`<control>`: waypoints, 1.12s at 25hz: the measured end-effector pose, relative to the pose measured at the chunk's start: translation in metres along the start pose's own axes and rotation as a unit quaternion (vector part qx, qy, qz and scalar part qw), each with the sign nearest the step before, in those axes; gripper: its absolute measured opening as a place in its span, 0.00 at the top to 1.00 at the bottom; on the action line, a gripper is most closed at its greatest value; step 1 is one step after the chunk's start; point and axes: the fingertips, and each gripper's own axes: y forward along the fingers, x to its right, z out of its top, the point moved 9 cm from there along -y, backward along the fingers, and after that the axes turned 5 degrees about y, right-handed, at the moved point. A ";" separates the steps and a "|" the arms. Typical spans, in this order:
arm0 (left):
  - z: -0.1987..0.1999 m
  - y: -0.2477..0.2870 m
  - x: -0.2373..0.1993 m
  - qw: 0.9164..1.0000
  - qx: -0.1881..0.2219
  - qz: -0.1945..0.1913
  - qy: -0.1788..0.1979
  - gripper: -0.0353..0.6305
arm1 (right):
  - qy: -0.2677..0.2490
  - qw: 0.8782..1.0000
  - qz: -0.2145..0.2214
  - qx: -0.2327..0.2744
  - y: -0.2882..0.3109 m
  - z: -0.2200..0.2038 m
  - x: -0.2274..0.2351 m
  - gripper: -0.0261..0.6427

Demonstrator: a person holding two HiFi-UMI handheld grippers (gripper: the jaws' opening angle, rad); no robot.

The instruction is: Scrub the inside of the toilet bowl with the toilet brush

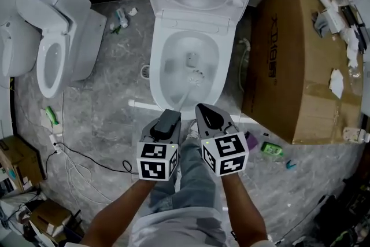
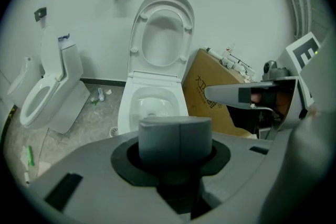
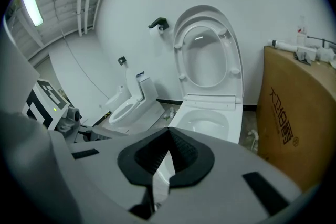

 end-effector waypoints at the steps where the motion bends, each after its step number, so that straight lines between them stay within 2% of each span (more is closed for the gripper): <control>1: -0.003 0.008 -0.001 1.000 -0.004 -0.003 -0.002 0.72 | 0.004 1.000 -0.002 -0.002 0.004 -0.003 0.004 0.96; 8: -0.025 0.061 -0.020 0.999 -0.020 -0.027 -0.010 0.72 | 0.020 1.000 -0.017 -0.003 0.042 -0.023 0.028 0.96; 12: -0.036 0.090 -0.035 0.998 -0.023 -0.051 -0.029 0.72 | 0.014 1.000 -0.020 -0.009 0.066 -0.038 0.035 0.96; 18: -0.036 0.123 -0.051 0.996 -0.013 -0.075 -0.036 0.72 | 0.026 0.999 -0.027 -0.021 0.100 -0.064 0.046 0.96; 22: -0.037 0.144 -0.050 0.996 -0.003 -0.091 -0.012 0.72 | 0.035 0.998 -0.044 -0.017 0.107 -0.078 0.056 0.96; 28: -0.035 0.164 -0.052 0.995 0.005 -0.102 -0.008 0.72 | 0.030 0.999 -0.042 -0.015 0.114 -0.083 0.059 0.96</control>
